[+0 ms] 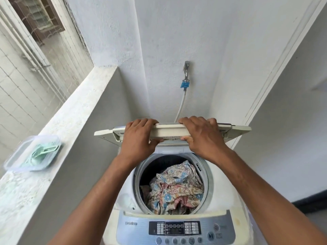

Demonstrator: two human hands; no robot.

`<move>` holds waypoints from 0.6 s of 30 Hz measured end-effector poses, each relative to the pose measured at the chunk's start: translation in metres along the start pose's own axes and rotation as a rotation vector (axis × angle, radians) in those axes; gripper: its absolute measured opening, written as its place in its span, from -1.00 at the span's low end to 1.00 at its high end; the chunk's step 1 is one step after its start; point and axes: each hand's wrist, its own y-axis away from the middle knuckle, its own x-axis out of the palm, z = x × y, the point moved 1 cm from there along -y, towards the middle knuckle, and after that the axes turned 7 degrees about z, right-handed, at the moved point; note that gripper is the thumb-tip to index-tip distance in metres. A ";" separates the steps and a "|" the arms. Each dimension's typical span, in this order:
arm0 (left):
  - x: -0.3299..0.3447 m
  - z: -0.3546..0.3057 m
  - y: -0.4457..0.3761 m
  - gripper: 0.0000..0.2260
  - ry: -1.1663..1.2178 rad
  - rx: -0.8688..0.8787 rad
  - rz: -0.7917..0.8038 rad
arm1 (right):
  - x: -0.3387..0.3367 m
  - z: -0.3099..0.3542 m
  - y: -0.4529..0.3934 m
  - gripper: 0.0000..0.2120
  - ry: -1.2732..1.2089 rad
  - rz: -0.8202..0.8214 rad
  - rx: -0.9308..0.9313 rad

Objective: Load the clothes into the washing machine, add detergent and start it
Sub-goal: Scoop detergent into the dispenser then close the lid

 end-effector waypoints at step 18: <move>0.051 -0.029 0.136 -0.57 0.072 0.010 0.277 | 0.076 0.031 0.127 -0.46 -0.084 0.196 -0.009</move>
